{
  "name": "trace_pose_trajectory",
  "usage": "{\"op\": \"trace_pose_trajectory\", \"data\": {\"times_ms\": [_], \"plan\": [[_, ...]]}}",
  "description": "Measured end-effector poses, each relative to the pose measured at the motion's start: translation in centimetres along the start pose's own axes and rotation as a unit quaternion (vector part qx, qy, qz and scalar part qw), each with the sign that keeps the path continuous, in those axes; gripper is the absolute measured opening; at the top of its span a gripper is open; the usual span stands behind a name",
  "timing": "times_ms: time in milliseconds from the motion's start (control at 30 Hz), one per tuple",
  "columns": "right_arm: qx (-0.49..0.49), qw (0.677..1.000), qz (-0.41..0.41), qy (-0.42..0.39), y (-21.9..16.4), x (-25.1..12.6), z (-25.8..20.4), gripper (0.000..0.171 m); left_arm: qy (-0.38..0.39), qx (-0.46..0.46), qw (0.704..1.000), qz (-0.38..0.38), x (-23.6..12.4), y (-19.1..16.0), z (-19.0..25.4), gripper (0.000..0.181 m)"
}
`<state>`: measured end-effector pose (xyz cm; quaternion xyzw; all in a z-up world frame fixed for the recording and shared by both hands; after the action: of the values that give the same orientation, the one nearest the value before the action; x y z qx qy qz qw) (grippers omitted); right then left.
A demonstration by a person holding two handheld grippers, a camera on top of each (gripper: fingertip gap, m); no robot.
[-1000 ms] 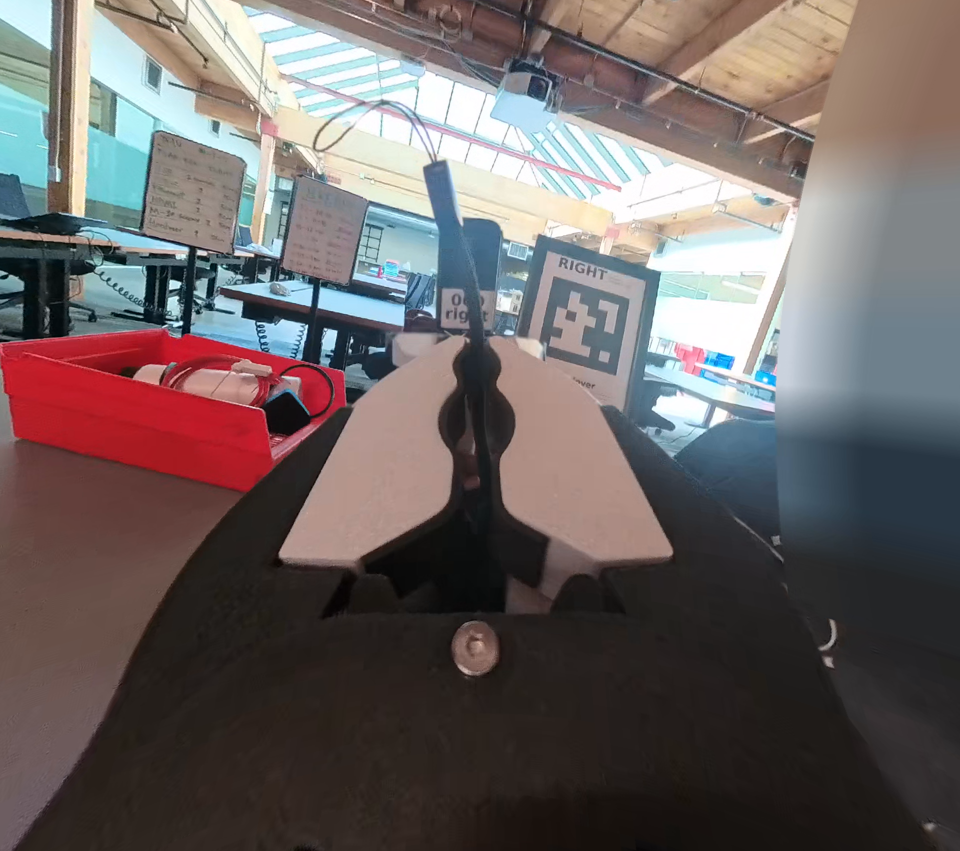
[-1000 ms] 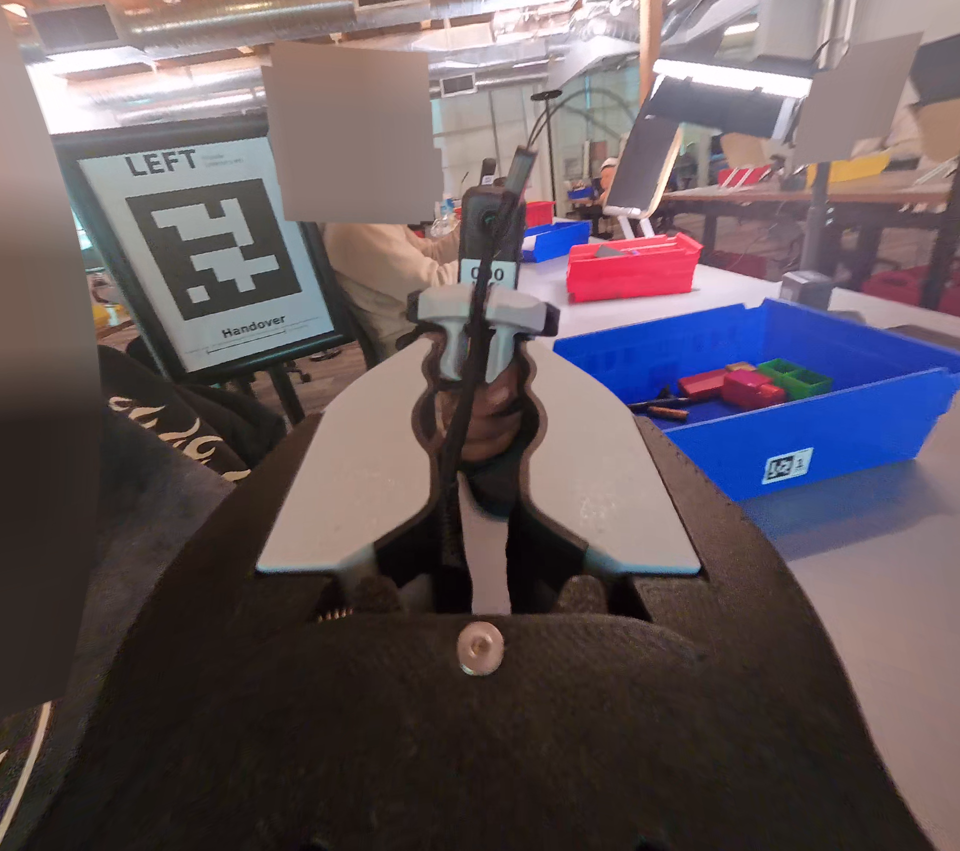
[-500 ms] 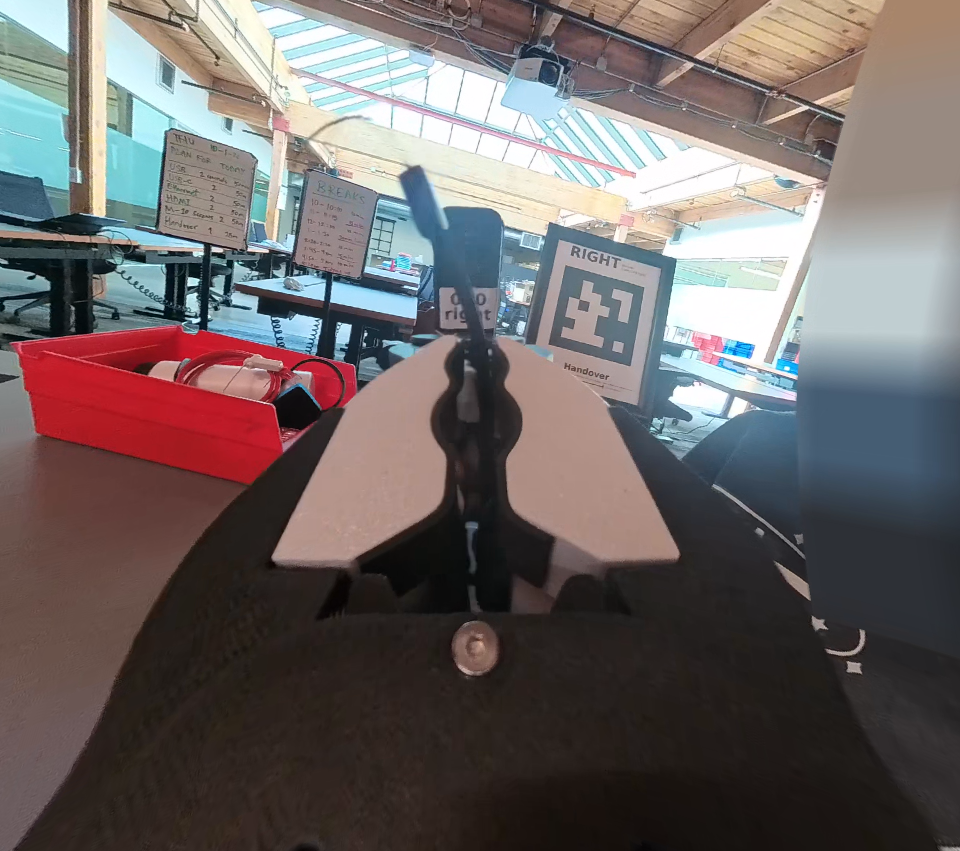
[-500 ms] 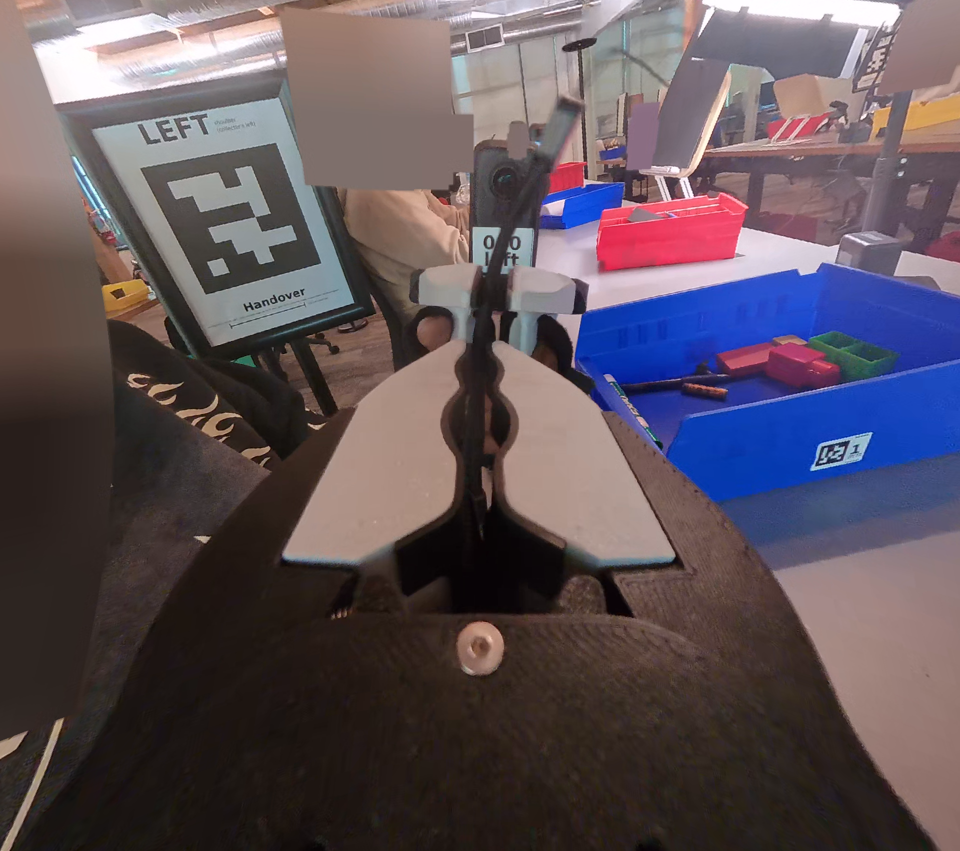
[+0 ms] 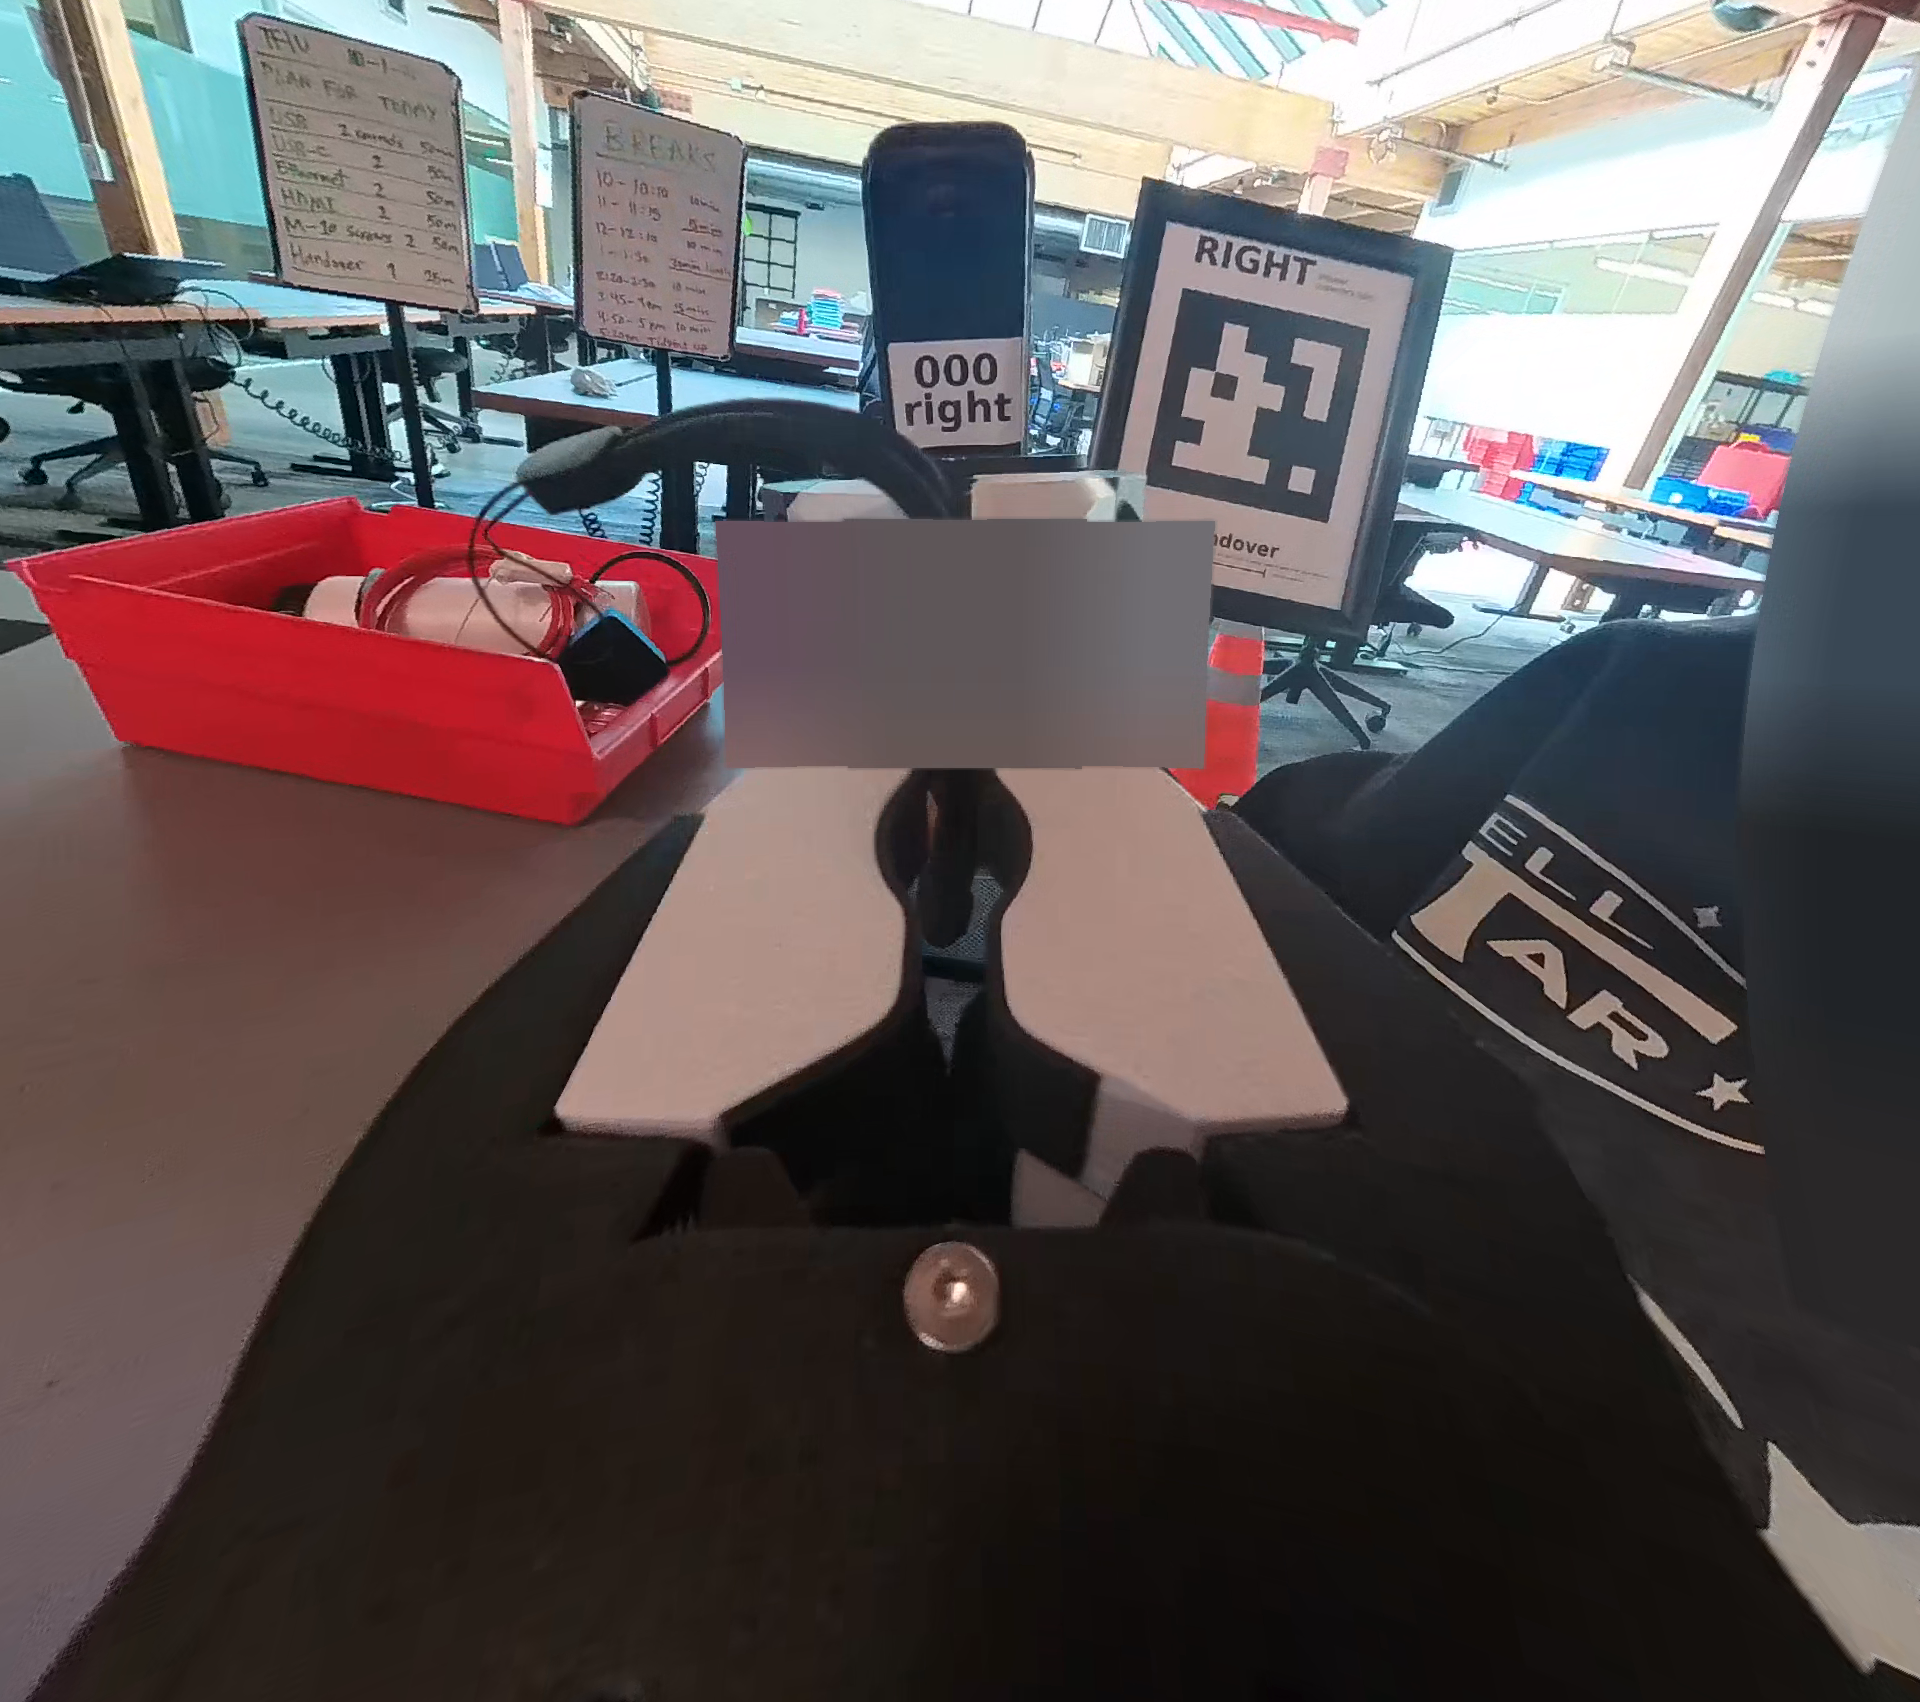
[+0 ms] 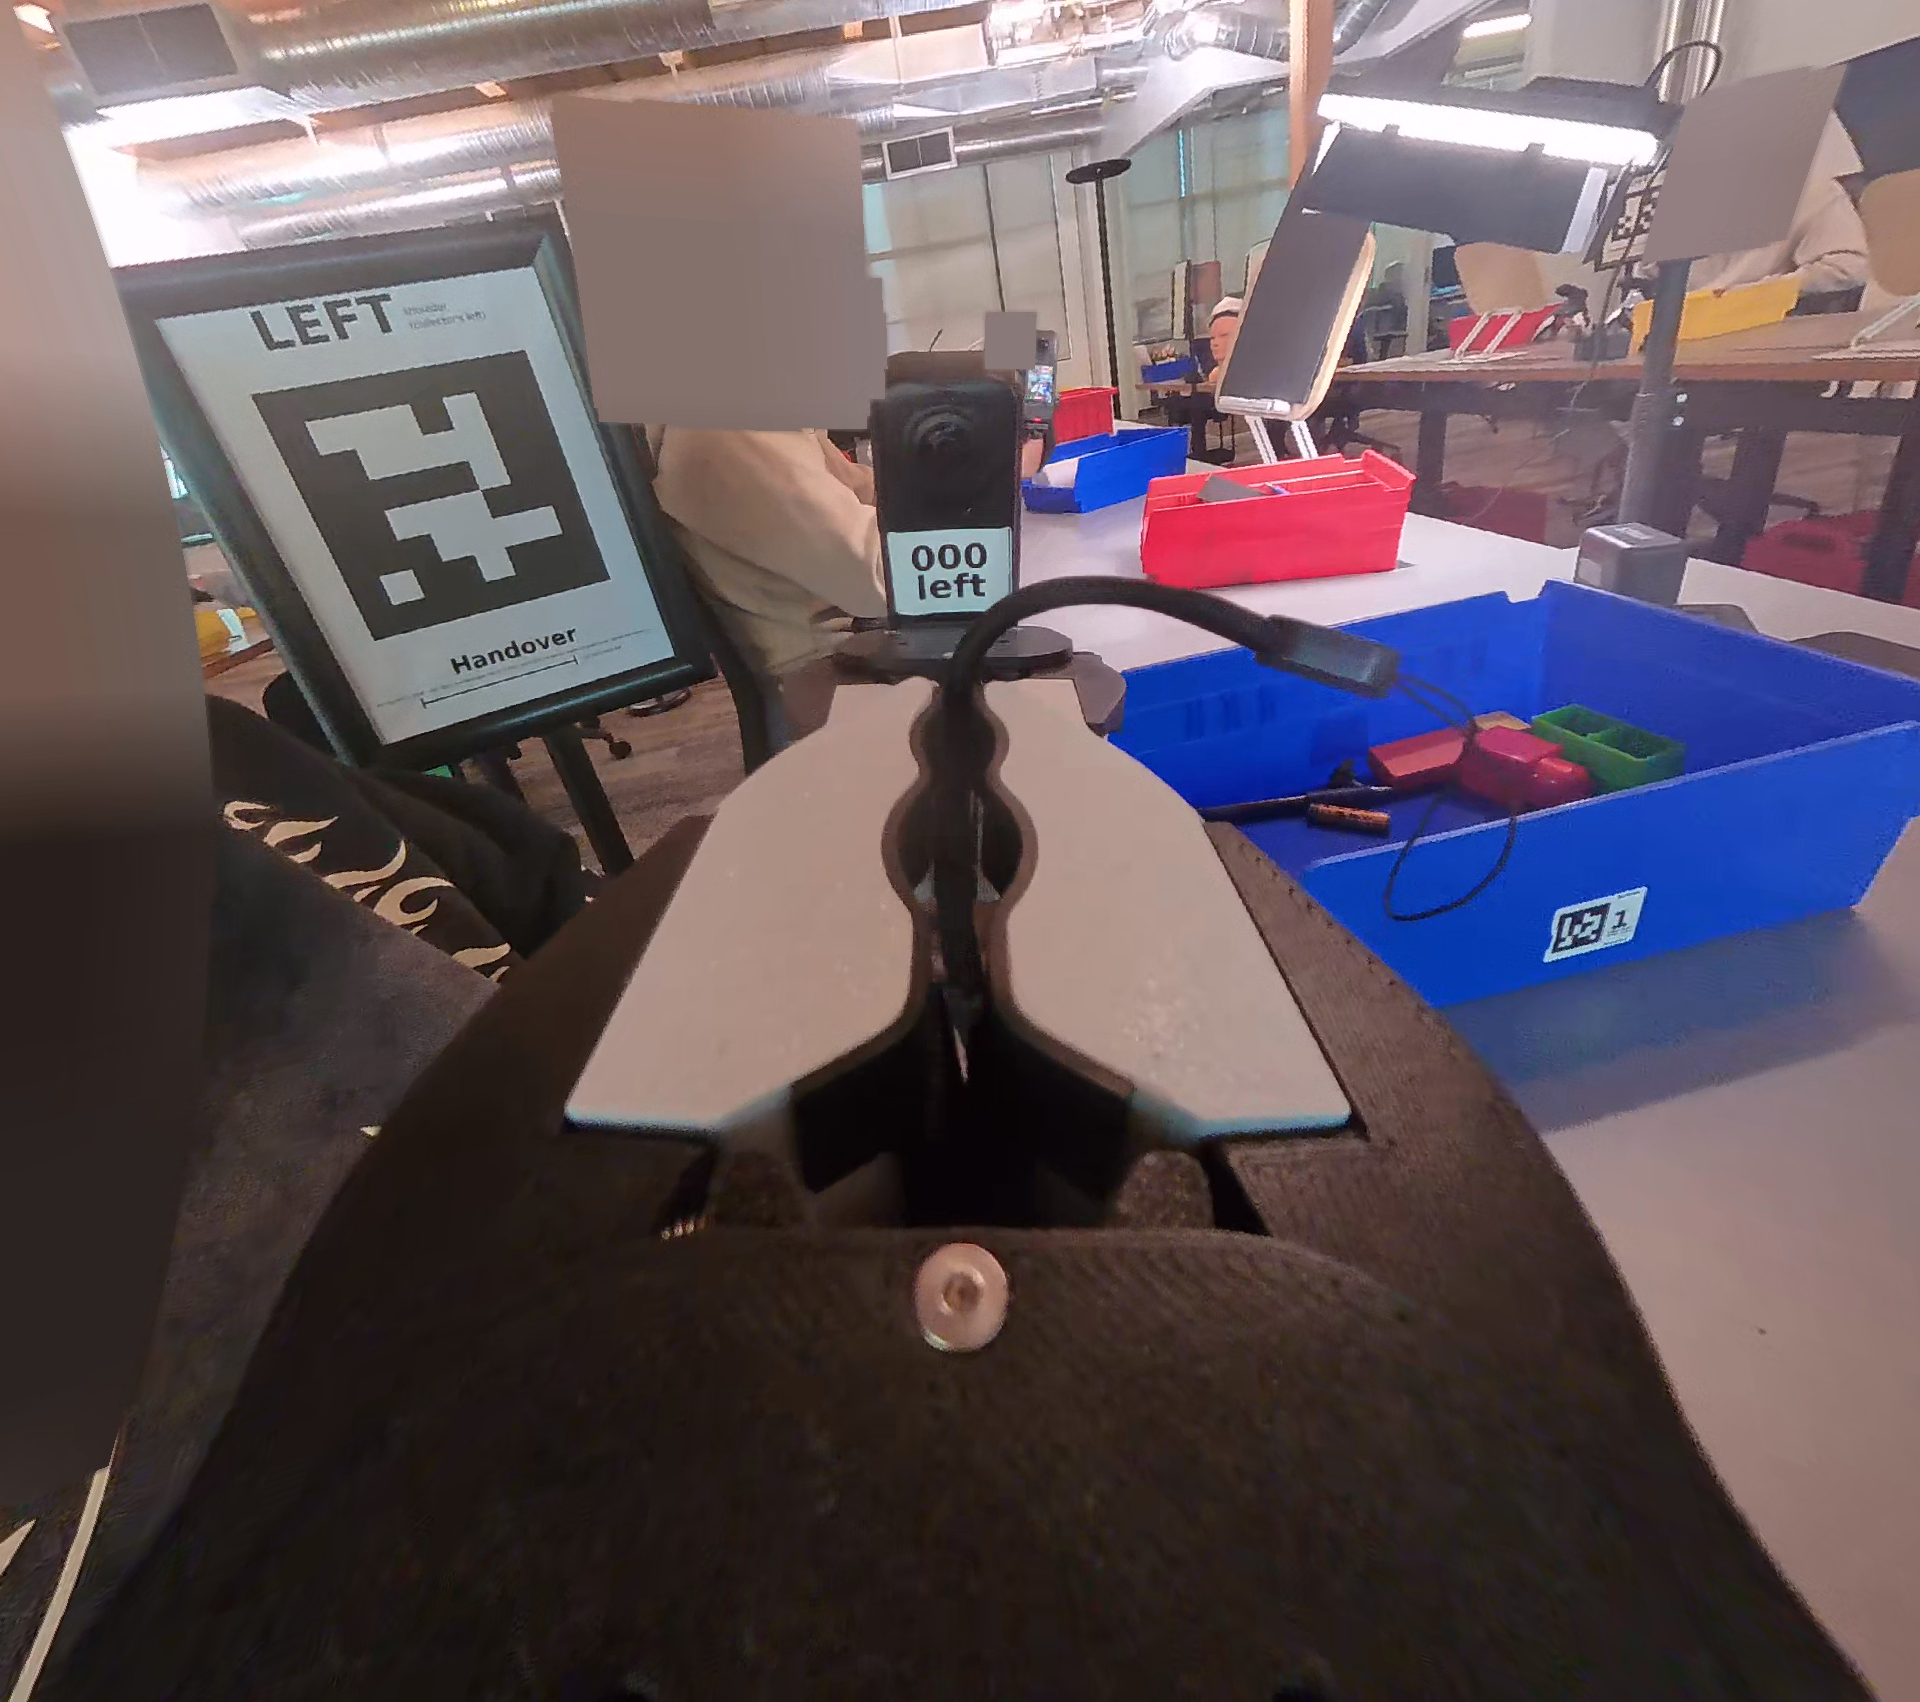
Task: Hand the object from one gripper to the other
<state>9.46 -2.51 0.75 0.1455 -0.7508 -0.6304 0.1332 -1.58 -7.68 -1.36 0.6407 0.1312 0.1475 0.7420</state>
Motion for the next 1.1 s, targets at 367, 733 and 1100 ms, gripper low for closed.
{"op": "trace_pose_trajectory", "data": {"times_ms": [367,733,1100], "plan": [[-0.002,1.0,-0.003,0.006,-0.1,-0.4,0.3,0.021,-0.03,-0.039,0.993,0.108,-2.2,1.6,-0.3,0.004],[-0.002,0.998,-0.045,0.035,-1.5,1.6,0.0,0.006,-0.036,-0.043,0.991,0.121,-2.1,1.6,-0.2,0.004],[-0.002,0.999,0.043,-0.034,0.1,-0.1,0.7,0.006,0.012,-0.024,0.999,0.032,-0.7,0.6,-0.4,0.019]]}}
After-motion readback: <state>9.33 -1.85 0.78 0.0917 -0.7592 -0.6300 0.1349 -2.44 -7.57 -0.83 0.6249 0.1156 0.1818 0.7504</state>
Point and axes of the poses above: each gripper's, where its closed fingertips meet, x out along the fingers, y out of its top, z = x × y across the jaws, the point moved 8 cm from there along -x, back along the fingers, and after that the axes turned 7 degrees about -z, right-handed, at the moved point
